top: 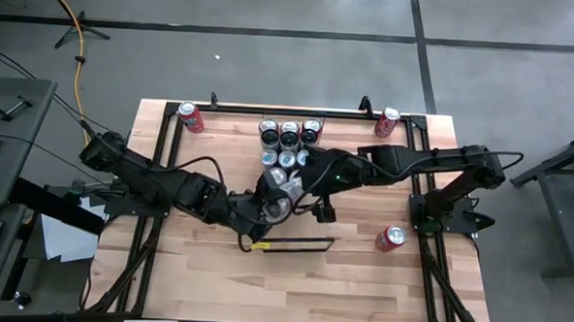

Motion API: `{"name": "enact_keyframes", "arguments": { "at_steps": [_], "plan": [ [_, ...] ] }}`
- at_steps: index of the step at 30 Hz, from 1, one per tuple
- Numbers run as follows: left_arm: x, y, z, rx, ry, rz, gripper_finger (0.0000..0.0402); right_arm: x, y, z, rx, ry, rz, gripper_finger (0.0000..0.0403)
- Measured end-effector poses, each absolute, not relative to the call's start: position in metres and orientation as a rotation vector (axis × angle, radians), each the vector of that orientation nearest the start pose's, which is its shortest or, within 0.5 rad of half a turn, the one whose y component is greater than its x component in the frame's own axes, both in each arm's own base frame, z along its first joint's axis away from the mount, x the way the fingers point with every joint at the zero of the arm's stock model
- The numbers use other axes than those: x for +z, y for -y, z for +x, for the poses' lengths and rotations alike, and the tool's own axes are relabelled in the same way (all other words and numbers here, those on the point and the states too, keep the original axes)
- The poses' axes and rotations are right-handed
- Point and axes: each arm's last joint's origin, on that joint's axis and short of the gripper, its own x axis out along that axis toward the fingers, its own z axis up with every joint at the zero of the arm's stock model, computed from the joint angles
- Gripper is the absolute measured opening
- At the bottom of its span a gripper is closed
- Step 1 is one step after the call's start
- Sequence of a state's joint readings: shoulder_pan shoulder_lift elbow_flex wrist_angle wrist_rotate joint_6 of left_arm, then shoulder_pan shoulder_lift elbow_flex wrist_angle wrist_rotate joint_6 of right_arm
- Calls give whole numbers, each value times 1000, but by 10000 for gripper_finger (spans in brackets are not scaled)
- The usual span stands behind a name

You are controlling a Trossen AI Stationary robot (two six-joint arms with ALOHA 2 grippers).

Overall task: Place canned beverage on shelf
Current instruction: Put the silver soda can on the shelf aligned with the other silver soda can

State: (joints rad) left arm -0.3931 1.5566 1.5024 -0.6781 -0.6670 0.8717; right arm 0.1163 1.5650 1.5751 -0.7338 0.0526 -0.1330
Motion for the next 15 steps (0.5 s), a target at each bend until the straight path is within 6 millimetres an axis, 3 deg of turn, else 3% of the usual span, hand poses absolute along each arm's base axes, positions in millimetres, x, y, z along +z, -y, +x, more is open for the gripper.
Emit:
{"name": "enact_keyframes", "arguments": {
  "at_steps": [6,15],
  "plan": [
    [355,111,313,-24,-724,1245,228,366,-41,333,248,-701,-242,369],
    [363,113,320,-26,-620,1292,228,368,-41,335,237,-669,-289,369]
  ]
}}
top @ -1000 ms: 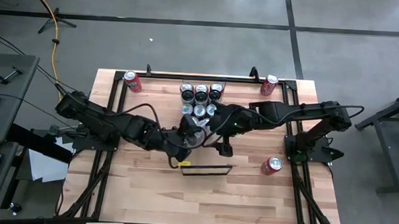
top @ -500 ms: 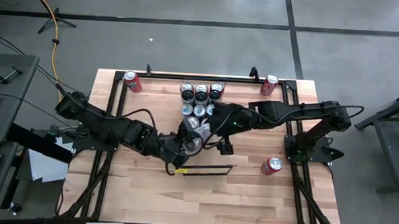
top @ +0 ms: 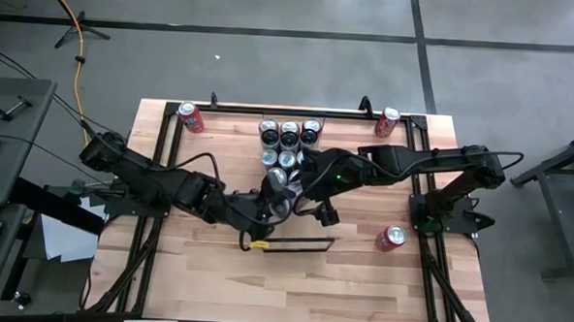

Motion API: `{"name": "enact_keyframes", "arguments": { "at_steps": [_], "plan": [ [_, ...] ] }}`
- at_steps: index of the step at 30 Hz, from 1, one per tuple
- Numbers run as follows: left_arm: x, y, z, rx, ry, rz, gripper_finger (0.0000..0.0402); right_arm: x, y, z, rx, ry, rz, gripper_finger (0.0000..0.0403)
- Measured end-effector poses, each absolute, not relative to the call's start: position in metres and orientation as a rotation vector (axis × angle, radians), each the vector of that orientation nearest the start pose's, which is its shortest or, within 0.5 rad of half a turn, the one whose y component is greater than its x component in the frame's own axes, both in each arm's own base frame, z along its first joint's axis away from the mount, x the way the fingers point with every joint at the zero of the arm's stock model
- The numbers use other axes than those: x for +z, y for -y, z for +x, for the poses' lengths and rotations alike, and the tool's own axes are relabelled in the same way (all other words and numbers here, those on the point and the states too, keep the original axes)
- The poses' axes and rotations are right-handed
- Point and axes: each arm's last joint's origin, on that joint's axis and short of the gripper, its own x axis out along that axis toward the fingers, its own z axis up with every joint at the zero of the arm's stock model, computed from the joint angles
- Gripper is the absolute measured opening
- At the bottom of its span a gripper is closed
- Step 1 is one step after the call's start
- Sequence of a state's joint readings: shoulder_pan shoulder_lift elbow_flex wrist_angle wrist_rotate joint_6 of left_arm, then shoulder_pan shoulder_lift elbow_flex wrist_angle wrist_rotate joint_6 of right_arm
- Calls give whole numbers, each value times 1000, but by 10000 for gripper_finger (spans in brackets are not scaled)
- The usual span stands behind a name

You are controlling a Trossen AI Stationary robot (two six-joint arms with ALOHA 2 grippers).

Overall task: Place canned beverage on shelf
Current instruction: Put the silver soda can on the shelf aligned with the other silver soda can

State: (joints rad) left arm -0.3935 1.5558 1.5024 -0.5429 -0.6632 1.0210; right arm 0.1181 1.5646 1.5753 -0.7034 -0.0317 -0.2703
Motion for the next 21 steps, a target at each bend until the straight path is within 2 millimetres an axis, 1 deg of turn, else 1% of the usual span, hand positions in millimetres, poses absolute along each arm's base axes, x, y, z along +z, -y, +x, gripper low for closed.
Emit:
{"name": "enact_keyframes", "arguments": {
  "at_steps": [8,14,19,21],
  "plan": [
    [365,110,322,-8,-614,1292,228,368,-43,334,231,-671,-243,364],
    [365,110,322,-7,-616,1290,228,368,-44,334,225,-674,-218,324],
    [365,109,322,8,-621,1294,263,369,-44,334,221,-674,-202,314],
    [366,109,322,18,-619,1295,269,369,-44,334,223,-678,-177,313]
  ]
}}
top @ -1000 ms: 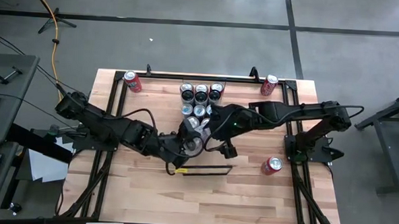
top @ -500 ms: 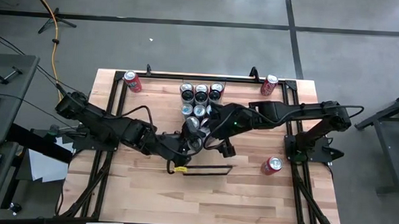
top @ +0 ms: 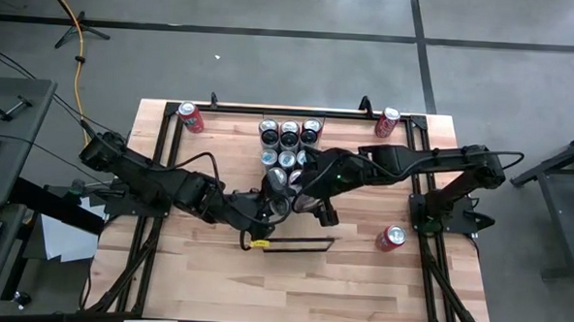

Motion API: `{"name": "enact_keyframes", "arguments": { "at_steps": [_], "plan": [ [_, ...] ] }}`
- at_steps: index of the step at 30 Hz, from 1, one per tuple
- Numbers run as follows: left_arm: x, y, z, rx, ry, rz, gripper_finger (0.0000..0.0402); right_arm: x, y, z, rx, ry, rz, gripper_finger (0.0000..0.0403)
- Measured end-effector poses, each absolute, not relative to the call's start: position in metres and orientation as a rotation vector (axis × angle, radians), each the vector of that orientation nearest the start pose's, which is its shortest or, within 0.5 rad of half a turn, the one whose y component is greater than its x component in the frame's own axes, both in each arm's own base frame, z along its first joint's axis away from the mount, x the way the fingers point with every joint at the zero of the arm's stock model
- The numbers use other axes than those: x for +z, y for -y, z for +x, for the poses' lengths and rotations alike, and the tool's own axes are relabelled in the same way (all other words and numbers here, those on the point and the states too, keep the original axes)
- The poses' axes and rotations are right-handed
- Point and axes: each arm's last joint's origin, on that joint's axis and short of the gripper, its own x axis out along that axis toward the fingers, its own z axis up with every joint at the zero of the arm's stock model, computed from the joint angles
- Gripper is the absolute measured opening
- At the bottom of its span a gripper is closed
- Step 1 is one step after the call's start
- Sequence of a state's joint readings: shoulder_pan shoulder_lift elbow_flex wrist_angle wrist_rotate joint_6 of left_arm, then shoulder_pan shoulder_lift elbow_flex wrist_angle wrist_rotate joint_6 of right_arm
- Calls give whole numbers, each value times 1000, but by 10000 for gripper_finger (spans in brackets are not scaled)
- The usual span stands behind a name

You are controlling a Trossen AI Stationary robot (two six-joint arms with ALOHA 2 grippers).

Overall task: Place canned beverage on shelf
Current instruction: Put the silver soda can on the shelf aligned with the other silver soda can

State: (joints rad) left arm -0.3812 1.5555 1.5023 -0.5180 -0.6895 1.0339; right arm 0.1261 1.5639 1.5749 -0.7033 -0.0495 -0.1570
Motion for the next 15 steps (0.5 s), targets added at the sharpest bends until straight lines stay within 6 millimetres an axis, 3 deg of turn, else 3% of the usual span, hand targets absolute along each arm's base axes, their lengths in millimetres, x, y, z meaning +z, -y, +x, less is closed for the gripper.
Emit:
{"name": "enact_keyframes", "arguments": {
  "at_steps": [15],
  "plan": [
    [365,108,321,43,-628,1231,270,368,-43,333,208,-694,-121,306]
  ]
}}
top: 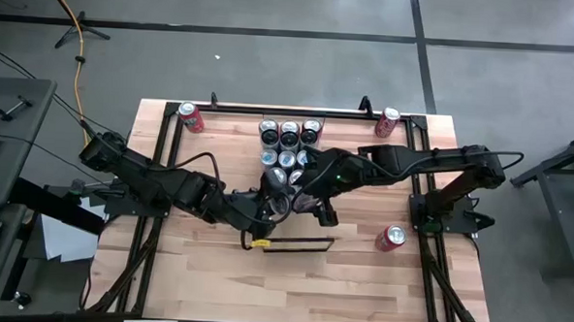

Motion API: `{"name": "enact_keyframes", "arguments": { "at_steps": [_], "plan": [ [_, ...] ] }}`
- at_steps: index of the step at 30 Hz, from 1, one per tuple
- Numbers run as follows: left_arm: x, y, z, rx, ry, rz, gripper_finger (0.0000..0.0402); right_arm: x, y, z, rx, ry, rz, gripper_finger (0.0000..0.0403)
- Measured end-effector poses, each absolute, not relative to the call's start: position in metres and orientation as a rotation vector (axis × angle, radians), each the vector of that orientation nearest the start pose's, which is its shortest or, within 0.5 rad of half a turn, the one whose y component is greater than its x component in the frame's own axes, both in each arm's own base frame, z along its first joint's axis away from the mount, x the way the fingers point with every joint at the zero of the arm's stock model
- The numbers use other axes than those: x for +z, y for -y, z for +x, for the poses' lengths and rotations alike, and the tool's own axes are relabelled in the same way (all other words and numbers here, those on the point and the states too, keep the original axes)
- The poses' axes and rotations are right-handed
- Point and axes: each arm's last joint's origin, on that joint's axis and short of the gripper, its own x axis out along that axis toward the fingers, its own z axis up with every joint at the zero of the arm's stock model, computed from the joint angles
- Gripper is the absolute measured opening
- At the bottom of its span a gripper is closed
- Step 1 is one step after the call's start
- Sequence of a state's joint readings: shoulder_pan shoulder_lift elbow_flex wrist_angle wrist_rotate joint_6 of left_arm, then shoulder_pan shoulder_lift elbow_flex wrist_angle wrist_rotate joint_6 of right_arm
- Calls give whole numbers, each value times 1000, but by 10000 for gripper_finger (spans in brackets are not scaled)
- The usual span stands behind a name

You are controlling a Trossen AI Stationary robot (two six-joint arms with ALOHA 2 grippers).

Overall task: Place canned beverage on shelf
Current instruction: Put the silver soda can on the shelf aligned with the other silver soda can

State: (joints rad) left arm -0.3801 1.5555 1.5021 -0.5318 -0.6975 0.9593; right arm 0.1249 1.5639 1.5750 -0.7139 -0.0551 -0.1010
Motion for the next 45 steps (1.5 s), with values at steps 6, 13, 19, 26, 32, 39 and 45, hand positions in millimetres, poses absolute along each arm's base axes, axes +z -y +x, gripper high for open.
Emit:
{"name": "enact_keyframes", "arguments": {
  "at_steps": [6,13,19,26,32,39,45],
  "plan": [
    [364,108,321,55,-635,1161,270,367,-43,334,208,-696,-121,305],
    [369,115,319,71,-604,1172,271,368,-44,333,219,-689,-121,305],
    [369,120,317,48,-607,1229,271,368,-44,334,216,-688,-122,304],
    [370,115,319,57,-607,1224,280,368,-44,333,217,-695,-120,304],
    [370,114,319,74,-606,1199,329,367,-43,333,215,-699,-121,304],
    [378,115,302,84,-629,1152,379,366,-43,333,213,-708,-122,304],
    [387,102,270,120,-697,939,379,362,-39,330,204,-760,-118,304]
  ]
}}
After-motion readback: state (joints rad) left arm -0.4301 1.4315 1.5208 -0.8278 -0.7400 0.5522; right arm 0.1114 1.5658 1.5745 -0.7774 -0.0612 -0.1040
